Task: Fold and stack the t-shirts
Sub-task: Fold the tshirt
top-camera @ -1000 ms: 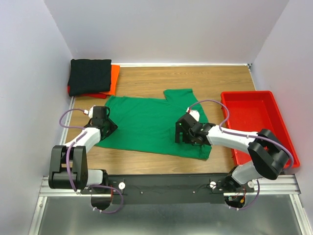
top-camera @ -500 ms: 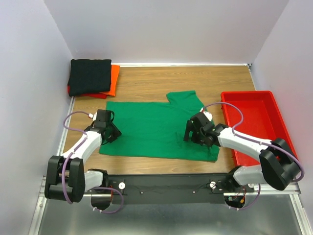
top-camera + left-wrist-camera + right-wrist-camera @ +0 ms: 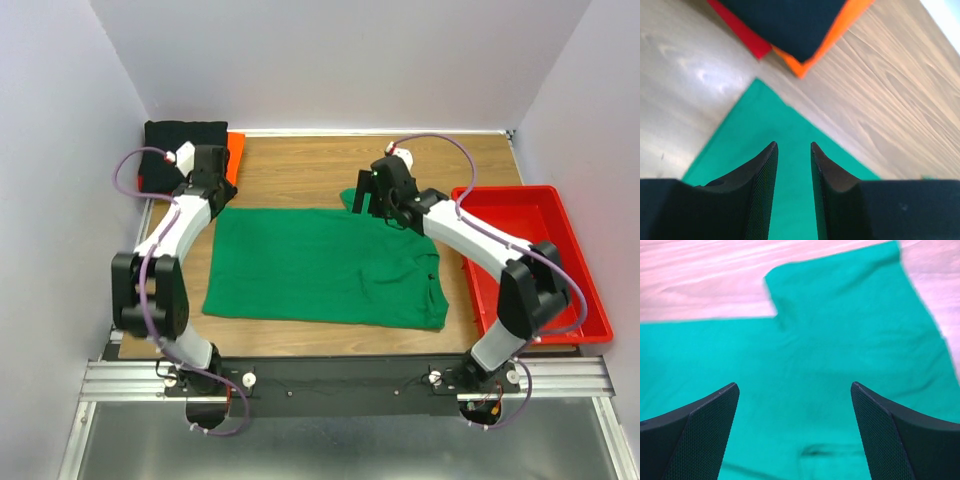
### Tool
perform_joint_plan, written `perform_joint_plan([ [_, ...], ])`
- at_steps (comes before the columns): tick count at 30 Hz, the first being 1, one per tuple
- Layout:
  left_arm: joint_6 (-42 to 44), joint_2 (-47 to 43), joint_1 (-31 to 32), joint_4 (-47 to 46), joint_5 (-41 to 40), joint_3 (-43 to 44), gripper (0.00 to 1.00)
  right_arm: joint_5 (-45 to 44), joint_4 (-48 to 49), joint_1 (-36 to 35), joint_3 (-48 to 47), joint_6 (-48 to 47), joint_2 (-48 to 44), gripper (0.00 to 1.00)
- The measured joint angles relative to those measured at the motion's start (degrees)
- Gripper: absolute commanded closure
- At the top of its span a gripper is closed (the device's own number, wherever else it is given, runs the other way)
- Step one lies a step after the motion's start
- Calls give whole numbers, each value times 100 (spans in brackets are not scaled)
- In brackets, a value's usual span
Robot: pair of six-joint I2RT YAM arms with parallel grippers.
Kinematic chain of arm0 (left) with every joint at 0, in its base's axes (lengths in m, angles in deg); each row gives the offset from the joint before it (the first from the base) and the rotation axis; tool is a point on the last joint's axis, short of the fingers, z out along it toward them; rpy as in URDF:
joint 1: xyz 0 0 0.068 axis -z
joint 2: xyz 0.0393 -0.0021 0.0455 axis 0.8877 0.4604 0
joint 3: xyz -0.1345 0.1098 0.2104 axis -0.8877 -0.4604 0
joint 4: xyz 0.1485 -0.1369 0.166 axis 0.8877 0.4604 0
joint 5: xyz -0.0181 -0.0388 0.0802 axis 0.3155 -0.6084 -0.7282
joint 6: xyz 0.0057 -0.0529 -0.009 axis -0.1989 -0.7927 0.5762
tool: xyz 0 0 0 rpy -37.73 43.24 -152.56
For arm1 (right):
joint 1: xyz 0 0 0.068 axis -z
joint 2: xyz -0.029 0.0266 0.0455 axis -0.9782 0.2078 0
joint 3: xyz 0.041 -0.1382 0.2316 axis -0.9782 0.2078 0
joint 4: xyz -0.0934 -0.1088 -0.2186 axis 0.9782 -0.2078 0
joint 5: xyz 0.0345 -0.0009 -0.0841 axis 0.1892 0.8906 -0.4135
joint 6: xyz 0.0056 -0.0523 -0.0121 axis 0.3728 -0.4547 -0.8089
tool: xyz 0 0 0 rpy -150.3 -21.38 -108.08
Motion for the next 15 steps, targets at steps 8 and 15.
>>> perform_joint_plan([
  [8, 184, 2175, -48, 365, -625, 1534, 60, 249, 166, 839, -299, -293, 776, 3],
  [15, 225, 2601, -50, 616, -737, 1823, 60, 315, 251, 846, -291, -402, 761, 3],
])
